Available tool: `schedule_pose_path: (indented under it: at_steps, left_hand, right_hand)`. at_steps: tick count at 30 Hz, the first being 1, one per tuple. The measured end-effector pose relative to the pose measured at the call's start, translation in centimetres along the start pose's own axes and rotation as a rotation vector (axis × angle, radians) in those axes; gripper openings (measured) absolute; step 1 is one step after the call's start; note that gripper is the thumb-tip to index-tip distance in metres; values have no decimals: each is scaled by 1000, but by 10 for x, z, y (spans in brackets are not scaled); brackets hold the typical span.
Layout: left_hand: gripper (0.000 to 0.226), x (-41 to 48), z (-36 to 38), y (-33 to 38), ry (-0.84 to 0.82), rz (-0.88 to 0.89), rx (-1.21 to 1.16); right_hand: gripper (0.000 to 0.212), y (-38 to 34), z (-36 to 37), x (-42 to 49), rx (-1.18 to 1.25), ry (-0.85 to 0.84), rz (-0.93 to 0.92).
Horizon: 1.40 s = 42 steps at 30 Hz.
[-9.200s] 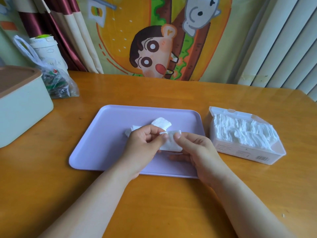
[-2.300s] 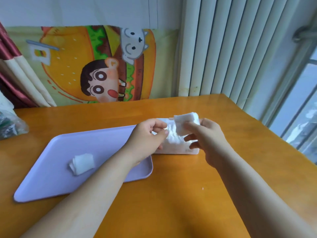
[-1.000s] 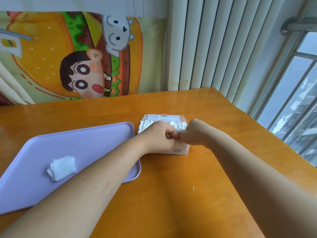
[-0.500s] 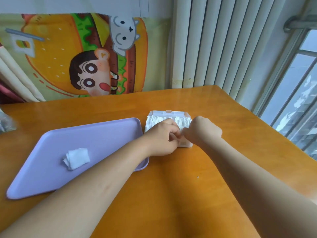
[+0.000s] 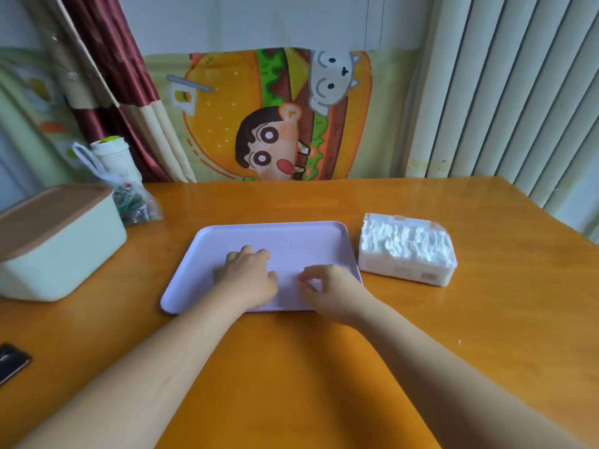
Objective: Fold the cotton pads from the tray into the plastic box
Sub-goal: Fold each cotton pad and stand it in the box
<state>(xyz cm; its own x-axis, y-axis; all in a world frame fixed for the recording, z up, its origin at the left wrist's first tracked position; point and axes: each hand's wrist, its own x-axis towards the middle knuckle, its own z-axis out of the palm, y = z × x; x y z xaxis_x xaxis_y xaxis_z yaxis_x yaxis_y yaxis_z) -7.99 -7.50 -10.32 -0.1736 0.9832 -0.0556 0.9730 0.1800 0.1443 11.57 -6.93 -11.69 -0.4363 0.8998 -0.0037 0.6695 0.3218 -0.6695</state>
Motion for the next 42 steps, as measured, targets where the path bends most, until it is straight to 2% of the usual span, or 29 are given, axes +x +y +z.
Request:
schedule_pose_path:
  at_steps: [2, 5, 6, 8, 10, 12, 13, 15, 17, 19, 23, 26, 29, 35, 42]
  left_hand:
    - [41, -1, 10, -18, -6, -10, -65]
    - [33, 0, 24, -24, 74, 99, -238]
    - [33, 2, 27, -21, 104, 150, -331]
    - [35, 7, 33, -10, 121, 251, -536]
    - [39, 13, 39, 4, 103, 300, -731]
    - [42, 20, 47, 14, 134, 246, -856]
    - [42, 24, 50, 16, 177, 180, -842]
    - [39, 31, 55, 16, 256, 53, -666]
    - [33, 29, 55, 16, 265, 22, -577]
    - [33, 24, 53, 16, 194, 34, -614]
    - [15, 18, 46, 12, 53, 89, -867]
    - [23, 14, 41, 11, 40, 150, -968]
    - [33, 13, 41, 11, 66, 209, -1054]
    - [43, 16, 40, 7, 27, 169, -1091]
    - [53, 15, 40, 6, -117, 192, -1106]
  right_hand:
    - [30, 6, 9, 4, -76, -4, 10]
    - [34, 19, 10, 9, -37, 73, 12]
    - [32, 22, 8, 10, 9, 91, -1]
    - [12, 27, 5, 14, 144, 139, 38]
    - [32, 30, 1, 16, 238, 189, 93]
    - [51, 32, -2, 17, 224, 200, 111]
    - [56, 32, -3, 18, 193, 185, 107]
    - [60, 34, -3, 23, 148, 150, 109]
    - [62, 34, -3, 25, 121, 130, 106]
    - [63, 34, -2, 29, 105, 128, 103]
    - [60, 36, 8, 33, 47, 179, 73]
    - [54, 39, 15, 31, 29, 237, 39]
    - [45, 40, 18, 27, 92, 304, 39]
    - [52, 48, 19, 24, 265, 319, -27]
    - [14, 46, 7, 20, 554, 234, -70]
